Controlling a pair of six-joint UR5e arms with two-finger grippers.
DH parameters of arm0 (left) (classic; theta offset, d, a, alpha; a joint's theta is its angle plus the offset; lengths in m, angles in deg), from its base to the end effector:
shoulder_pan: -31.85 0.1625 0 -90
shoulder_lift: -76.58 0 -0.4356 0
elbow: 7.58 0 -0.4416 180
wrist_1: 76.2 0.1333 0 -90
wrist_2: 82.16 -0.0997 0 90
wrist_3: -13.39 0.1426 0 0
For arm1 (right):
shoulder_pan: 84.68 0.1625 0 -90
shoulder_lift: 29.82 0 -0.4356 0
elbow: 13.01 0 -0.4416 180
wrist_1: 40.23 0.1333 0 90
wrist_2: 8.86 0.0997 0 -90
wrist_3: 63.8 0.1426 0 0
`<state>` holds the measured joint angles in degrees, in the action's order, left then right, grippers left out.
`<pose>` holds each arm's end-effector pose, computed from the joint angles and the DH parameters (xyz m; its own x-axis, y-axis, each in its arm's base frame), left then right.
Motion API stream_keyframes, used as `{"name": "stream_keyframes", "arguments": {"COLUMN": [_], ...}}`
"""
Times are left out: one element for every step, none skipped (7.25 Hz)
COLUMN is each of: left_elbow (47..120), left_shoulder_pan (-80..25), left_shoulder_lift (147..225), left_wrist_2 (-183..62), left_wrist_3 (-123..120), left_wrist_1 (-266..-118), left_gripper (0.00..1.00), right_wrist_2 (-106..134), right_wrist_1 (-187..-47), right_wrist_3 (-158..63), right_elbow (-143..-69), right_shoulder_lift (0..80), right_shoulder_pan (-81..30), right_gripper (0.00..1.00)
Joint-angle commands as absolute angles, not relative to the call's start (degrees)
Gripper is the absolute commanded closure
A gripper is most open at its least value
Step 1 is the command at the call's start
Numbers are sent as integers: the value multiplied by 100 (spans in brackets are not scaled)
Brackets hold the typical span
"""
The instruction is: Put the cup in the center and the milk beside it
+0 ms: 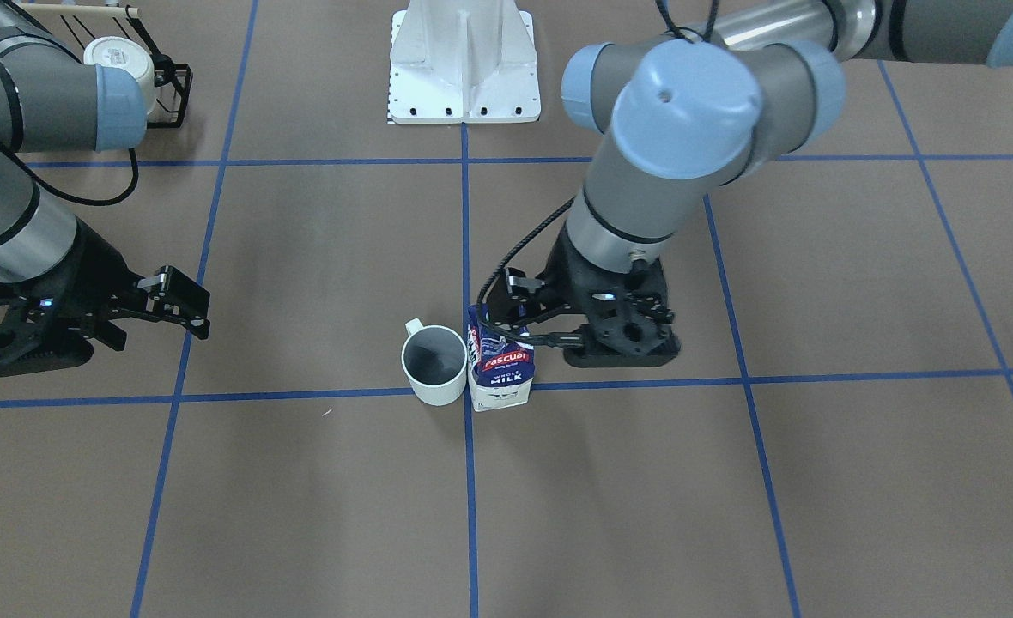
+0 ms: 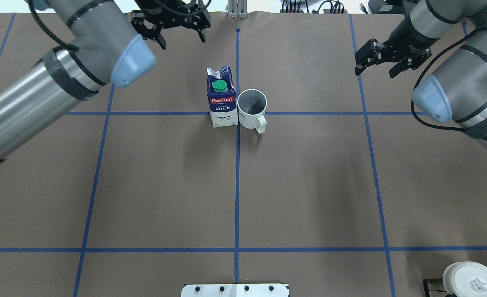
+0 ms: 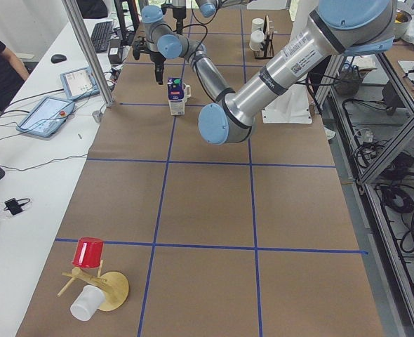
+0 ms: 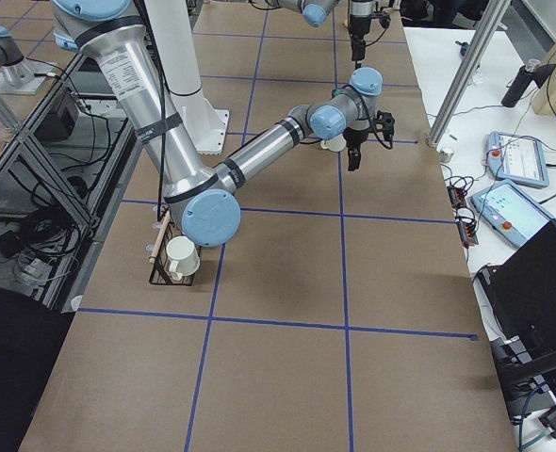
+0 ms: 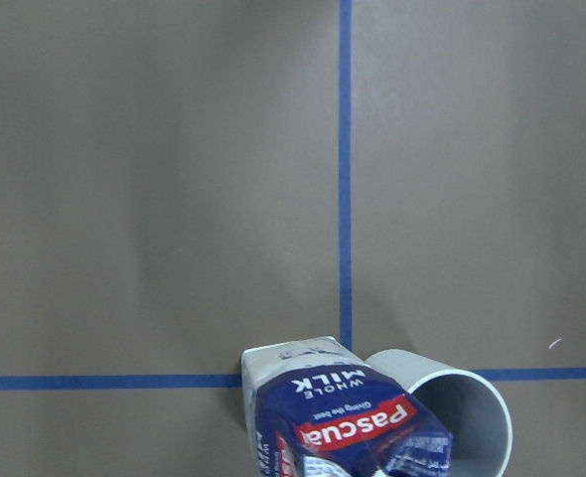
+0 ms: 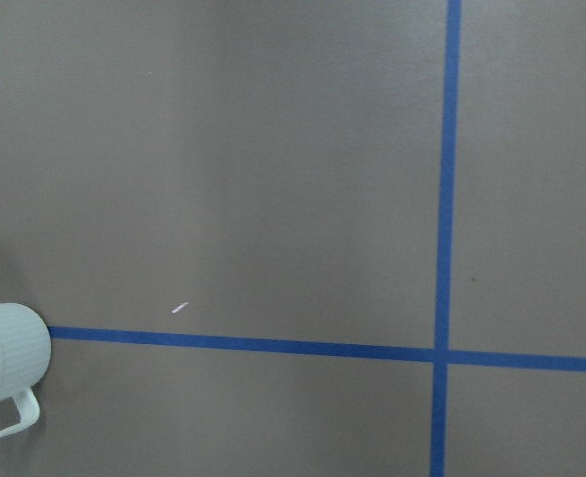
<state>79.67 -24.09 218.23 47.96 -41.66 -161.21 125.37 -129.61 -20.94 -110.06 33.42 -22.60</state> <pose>0.4022 -0.6689 0.1094 0.5502 -0.0318 -0.8344 0.0830 0.9964 0.0168 -0.2993 -0.6371 0.3336 0.5914 -0.0056 0.8063 -0.0220 0.9995 0.0231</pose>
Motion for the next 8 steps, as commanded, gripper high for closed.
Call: {"name": "stream_keyframes", "arguments": {"left_elbow": [9516,10247,10429,10422,10465,10379,10108,10001], "left_shoulder_pan": [-3018,-3325,-3737,-4098,-4397,-4740,-5291,-5741], "left_shoulder_lift": [20846,19997,19319,18651,18052,17759,17756,17617], "left_wrist_2": [4976,4950,4976,4967,4976,4993,5011,5159], "left_wrist_3": [-2692,-2460,-2005,-1487,-951,-990,-929,-824], "left_wrist_1": [-14397,-14231,-14203,-14229,-14273,-14404,-14414,-14588], "left_gripper": [1,1,1,1,1,1,1,1], "right_wrist_2": [13044,12940,12347,11819,11735,11865,11814,11770], "right_wrist_1": [-13930,-14598,-15048,-15592,-15641,-15363,-14830,-13998], "right_wrist_3": [-3486,-4742,-5772,-6487,-6625,-6557,-6408,-6389], "right_elbow": [-10759,-10514,-10364,-10327,-10388,-10458,-10346,-10275], "right_shoulder_lift": [3469,3495,3513,3600,3984,4266,4443,4471], "right_shoulder_pan": [-1538,-1116,-781,-491,-157,90,144,154], "right_gripper": [0,0,0,0,0,0,0,0]}}
